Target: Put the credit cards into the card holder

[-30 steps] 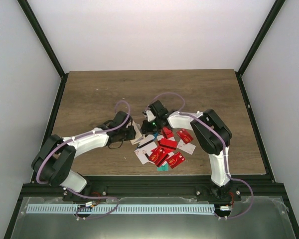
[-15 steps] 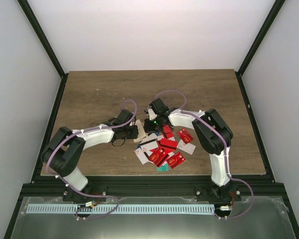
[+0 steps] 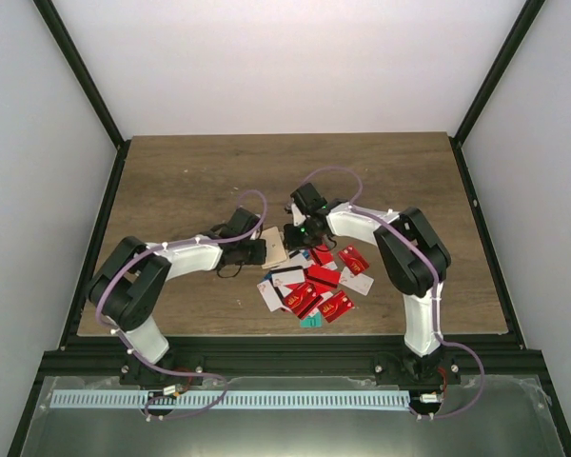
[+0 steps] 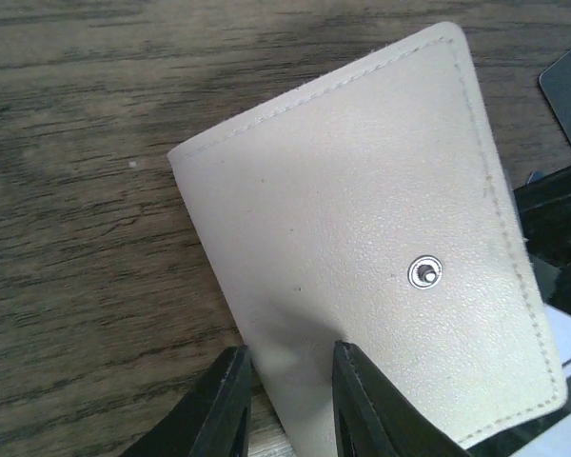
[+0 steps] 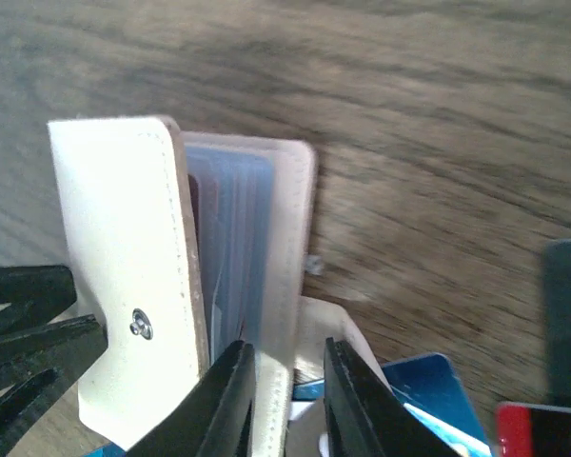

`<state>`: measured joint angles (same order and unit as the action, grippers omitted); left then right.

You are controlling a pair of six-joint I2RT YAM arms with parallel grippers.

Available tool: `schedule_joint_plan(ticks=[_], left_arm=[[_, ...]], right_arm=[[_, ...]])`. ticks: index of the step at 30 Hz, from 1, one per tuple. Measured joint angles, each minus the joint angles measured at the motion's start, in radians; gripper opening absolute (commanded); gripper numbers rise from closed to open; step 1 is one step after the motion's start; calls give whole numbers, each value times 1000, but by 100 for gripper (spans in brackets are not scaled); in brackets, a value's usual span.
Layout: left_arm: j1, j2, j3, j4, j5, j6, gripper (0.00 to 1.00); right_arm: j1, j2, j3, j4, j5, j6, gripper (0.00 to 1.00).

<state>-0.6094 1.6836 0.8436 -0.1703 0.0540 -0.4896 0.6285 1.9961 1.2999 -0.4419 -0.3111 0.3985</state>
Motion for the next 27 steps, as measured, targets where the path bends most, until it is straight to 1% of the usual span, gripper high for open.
schedule_joint_plan(ticks=[9,11,13,14,17,21,27], left_arm=[[0,11,7,-4,3,18,24],[0,13,13,-10,3,23,24],[0,15,18,-16,4,27,23],[0,15,21,-20,5,30,24],[0,15,26,-30,7,42,24],[0,15,37,-51,8,53,23],[0,19,41,-60,10,64,22]], right_arm=[[-40,-29,-7,-29,56,-5,26],[-53,-30,-17,-32,71,-5,27],[-64,-32,-24,-30,70,-6,42],[-66,-33,-26,-30,71,-5,46],[-68,-48,-34,-28,76,-16,49],[-69,-70,-63,-28,78,-22,47],[-69,-82,-92,-7,67,-23,30]])
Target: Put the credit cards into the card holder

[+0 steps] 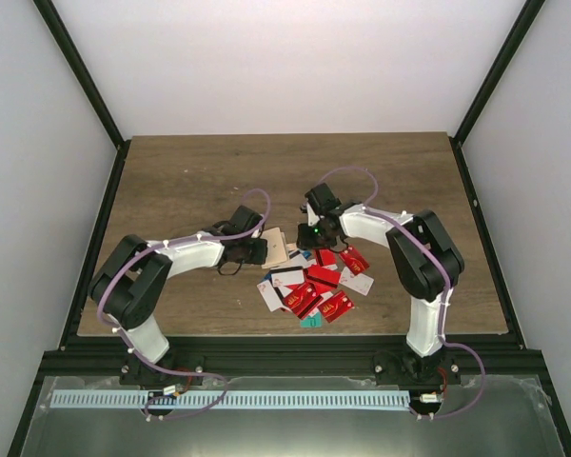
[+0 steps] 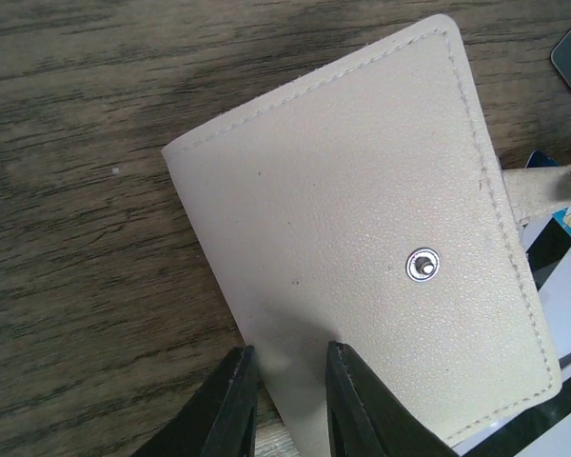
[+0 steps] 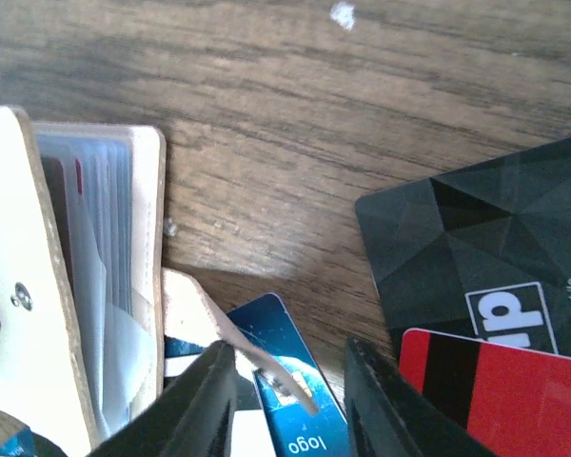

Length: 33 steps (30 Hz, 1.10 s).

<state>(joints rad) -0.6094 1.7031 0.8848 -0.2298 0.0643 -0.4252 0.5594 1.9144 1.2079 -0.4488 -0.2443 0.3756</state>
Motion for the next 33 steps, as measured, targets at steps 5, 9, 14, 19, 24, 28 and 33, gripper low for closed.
schedule_joint_plan(ticks=[5,9,14,19,24,28,33], left_arm=[[0,2,5,-6,1,8,22],[0,3,6,-7,2,11,21],[0,3,7,-8,2,10,21],[0,3,7,-10,2,10,21],[0,3,9,-13,3,11,20],[0,3,9,-13,4,11,20],[0,5,10,-13,4,11,20]], right_arm=[[0,-8,-19,16,-13,3,25],[0,-12,-20,20,-26,3,24],[0,-34,-23,31,-46,3,18],[0,-58,-26,31,-51,3,14],[0,-60,-26,31,-51,2,5],[0,-60,-26,32,-53,3,1],[-1,-60,-26,31,-56,3,8]])
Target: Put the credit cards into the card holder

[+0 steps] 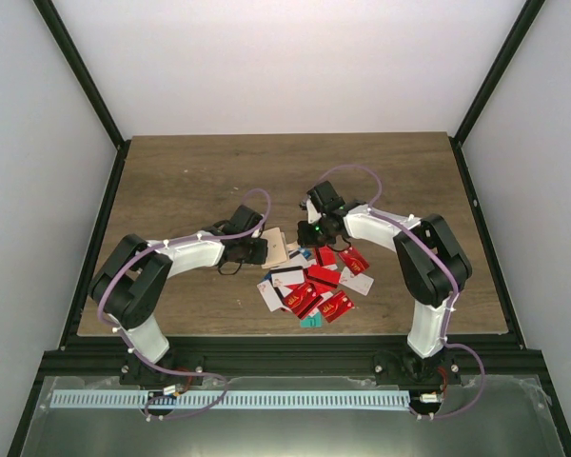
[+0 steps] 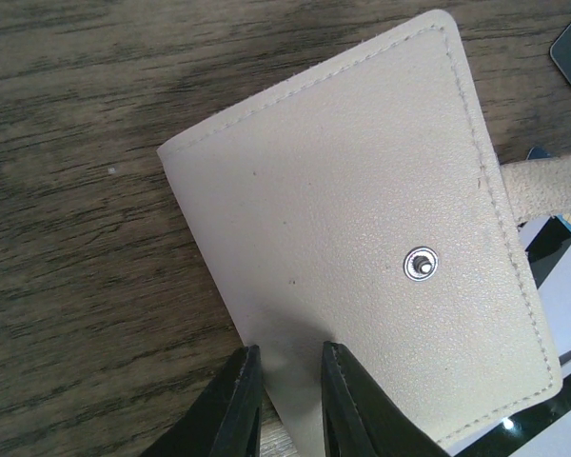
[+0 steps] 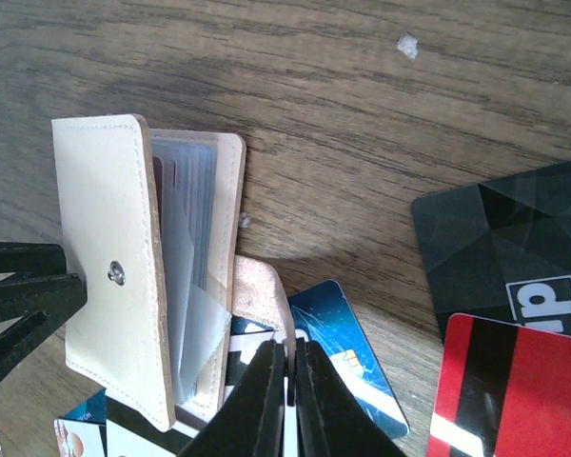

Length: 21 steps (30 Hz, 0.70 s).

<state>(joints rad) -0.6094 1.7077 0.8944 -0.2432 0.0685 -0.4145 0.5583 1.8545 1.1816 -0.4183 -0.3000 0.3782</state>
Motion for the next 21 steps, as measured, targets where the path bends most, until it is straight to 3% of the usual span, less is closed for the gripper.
schedule_joint_plan(ticks=[8,21], left_arm=[[0,1,2,-3,0,0,19],[0,3,4,-6,3,0,17]], right_arm=[[0,0,0,-2,-15,0,1],[0,0,0,6,-55,0,1]])
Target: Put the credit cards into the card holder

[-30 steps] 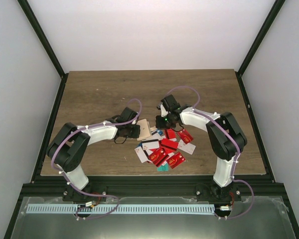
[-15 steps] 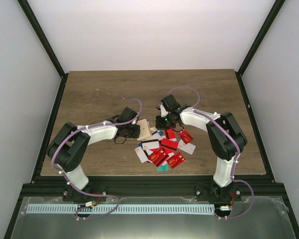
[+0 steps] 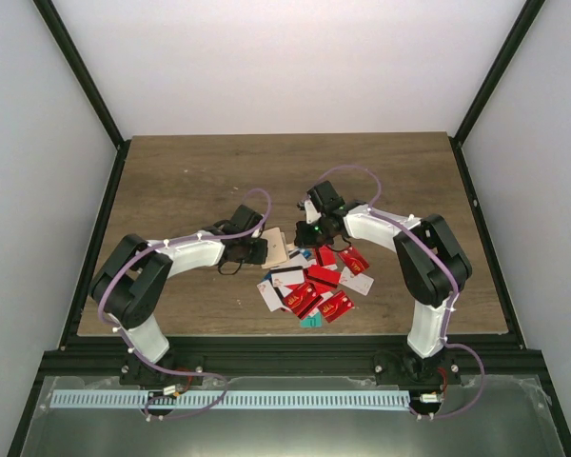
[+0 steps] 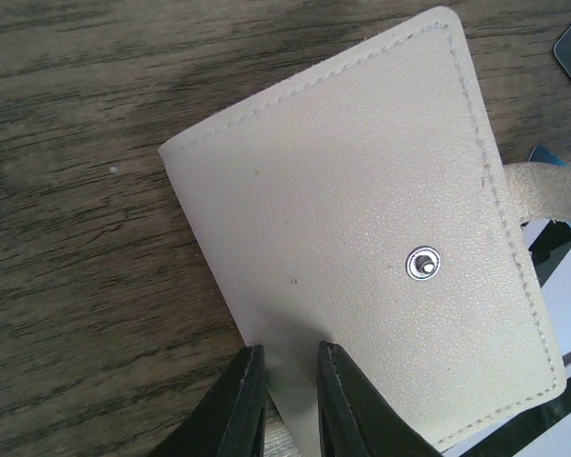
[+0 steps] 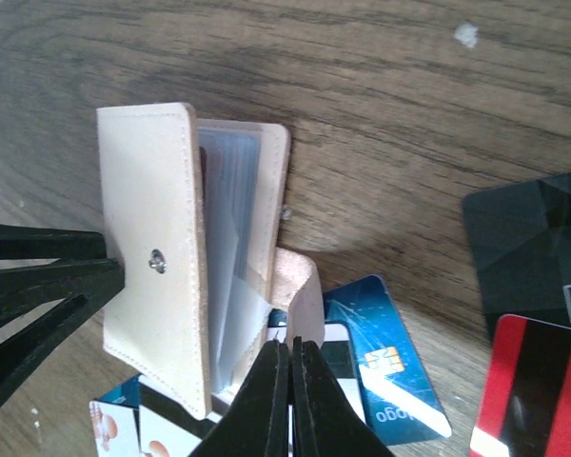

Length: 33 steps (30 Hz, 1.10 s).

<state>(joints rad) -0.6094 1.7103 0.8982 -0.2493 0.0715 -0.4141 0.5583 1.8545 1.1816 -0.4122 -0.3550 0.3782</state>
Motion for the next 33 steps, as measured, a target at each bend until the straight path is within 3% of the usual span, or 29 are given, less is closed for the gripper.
schedule_joint_plan(ticks=[13,33], left_arm=[[-1,34,50,-44,5,13,16],[-6,57,90,-77,17,27,18]], right_arm=[[2,1,34,11,-125,4,1],[35,132,146,-15,-142,3,1]])
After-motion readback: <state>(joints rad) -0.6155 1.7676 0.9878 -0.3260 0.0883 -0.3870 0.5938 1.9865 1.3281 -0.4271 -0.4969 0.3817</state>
